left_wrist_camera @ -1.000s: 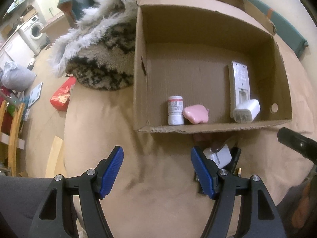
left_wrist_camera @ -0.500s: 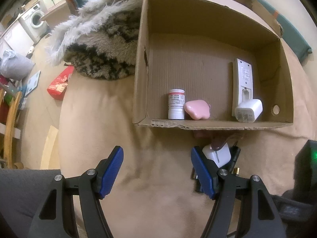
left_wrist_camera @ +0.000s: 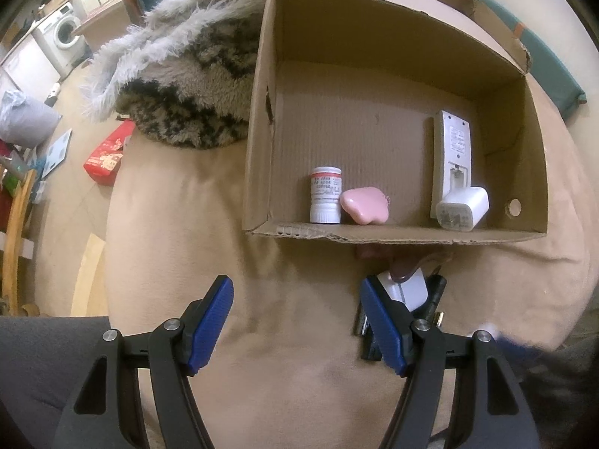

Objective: Organize rigid objects
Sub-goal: 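Grasp the white barcode pill bottle with the right tool, then grasp the black red-printed stick with the left tool while the right tool holds the bottle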

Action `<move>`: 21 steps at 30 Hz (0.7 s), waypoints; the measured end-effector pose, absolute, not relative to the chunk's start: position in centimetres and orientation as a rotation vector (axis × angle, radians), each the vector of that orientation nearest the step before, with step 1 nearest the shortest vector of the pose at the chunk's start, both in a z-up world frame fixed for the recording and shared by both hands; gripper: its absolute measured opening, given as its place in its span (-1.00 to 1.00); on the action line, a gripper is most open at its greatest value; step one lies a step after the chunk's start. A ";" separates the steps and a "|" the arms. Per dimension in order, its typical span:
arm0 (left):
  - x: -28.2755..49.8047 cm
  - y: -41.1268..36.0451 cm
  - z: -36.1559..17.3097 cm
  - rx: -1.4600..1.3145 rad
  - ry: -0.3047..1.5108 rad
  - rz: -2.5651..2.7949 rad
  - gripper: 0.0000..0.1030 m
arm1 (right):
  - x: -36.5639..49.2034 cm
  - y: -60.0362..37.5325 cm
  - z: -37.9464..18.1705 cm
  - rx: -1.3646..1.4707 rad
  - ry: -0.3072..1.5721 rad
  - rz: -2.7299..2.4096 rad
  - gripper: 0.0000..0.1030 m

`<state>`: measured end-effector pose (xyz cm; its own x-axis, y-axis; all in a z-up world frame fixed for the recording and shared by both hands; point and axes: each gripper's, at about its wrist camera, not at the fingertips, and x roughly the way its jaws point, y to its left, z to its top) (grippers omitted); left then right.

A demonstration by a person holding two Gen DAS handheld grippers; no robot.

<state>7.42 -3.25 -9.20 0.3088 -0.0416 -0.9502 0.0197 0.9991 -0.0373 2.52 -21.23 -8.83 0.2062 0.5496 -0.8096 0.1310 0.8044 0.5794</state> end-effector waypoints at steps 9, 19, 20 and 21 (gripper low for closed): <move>7.4 -3.4 -10.0 -0.006 1.279 -0.027 0.32 | 5.2 -23.6 0.1 0.450 1.028 0.384 -0.04; 7.3 -4.5 -12.2 0.012 1.341 -0.065 0.31 | 6.1 -26.2 -1.4 0.440 0.916 0.307 -0.04; 7.3 -4.5 -12.4 0.009 1.346 -0.073 0.31 | 6.2 -26.2 -1.6 0.434 0.925 0.303 -0.04; 7.2 -4.6 -12.5 0.006 1.350 -0.079 0.31 | 6.5 -26.1 -1.9 0.439 0.938 0.304 -0.04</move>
